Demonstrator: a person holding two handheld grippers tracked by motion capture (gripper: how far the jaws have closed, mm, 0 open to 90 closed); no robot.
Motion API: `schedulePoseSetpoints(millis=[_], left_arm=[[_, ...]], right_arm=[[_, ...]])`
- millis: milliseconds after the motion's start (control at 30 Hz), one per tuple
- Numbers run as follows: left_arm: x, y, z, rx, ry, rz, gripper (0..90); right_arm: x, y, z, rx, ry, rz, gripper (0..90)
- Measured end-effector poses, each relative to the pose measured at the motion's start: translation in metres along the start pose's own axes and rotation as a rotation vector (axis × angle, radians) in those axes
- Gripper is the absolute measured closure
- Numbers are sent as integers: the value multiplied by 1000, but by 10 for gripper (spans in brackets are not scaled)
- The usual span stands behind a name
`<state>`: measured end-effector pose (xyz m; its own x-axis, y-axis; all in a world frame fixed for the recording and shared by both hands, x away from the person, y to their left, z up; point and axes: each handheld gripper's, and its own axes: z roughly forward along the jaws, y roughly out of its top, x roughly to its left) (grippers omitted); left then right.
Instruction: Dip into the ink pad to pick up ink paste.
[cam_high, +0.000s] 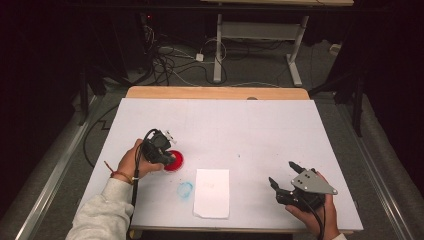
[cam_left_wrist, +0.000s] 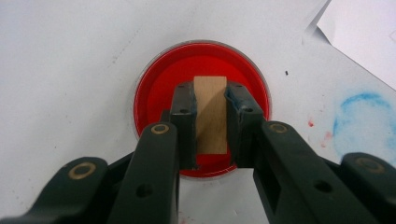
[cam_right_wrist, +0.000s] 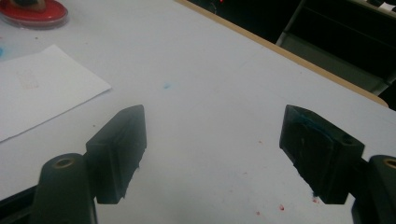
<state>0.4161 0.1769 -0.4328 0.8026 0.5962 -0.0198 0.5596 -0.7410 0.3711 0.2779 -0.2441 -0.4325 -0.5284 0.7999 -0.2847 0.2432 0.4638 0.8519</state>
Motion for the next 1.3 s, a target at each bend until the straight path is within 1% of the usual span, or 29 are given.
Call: schedulePoseSetpoints(millis=[100, 167, 367, 433, 500, 600, 633, 733, 800, 833, 900, 967, 1033, 1100, 1167, 1233, 1300], left_arm=[[1, -1, 0, -8, -6, -5, 739], [0, -1, 0, -10, -2, -5, 739], [-3, 0, -5, -4, 31, -12, 738], [-5, 0, -13, -35, 26, -13, 738], [-8, 0, -23, -56, 34, -4, 738], [-11, 0, -36, -89, 38, 3, 738], [-13, 0, -41, -106, 42, 3, 738], [-17, 0, -52, -125, 53, 17, 737], [-19, 0, -58, -134, 54, 28, 737], [-21, -1, -62, -147, 56, 32, 737], [-23, -1, -67, -149, 67, 40, 737], [-25, -1, -70, -163, 63, 41, 737], [-27, -1, -73, -156, 73, 50, 737], [-28, 0, -72, -159, 66, 50, 737], [-28, 0, -70, -141, 78, 57, 737], [-26, 1, -65, -126, 66, 56, 738], [-24, 1, -58, -110, 63, 52, 737]], right_arm=[[-2, 0, -1, -3, -8, 2, 234], [-2, 0, -1, -5, -8, 4, 234], [-1, 0, -2, -10, -4, -2, 233], [-1, 0, -2, -9, -3, -8, 234], [-1, 0, -2, -12, -4, 0, 233], [-1, 0, -3, -9, -4, -6, 234], [-1, 0, -3, -9, -3, -6, 234], [0, 0, -3, -10, -5, -10, 234], [-1, 0, -4, -16, -6, -4, 236], [-1, 0, -4, -16, -6, -4, 236], [0, 0, -3, -14, -3, -8, 236], [0, 0, -3, -7, -3, -10, 236], [0, 0, -3, -6, -2, -10, 236], [0, -1, -3, -2, 2, -11, 236], [1, -1, -3, -2, 1, -11, 236], [0, -1, -3, -8, 1, -12, 236], [0, -1, -3, -11, -3, -13, 237]])
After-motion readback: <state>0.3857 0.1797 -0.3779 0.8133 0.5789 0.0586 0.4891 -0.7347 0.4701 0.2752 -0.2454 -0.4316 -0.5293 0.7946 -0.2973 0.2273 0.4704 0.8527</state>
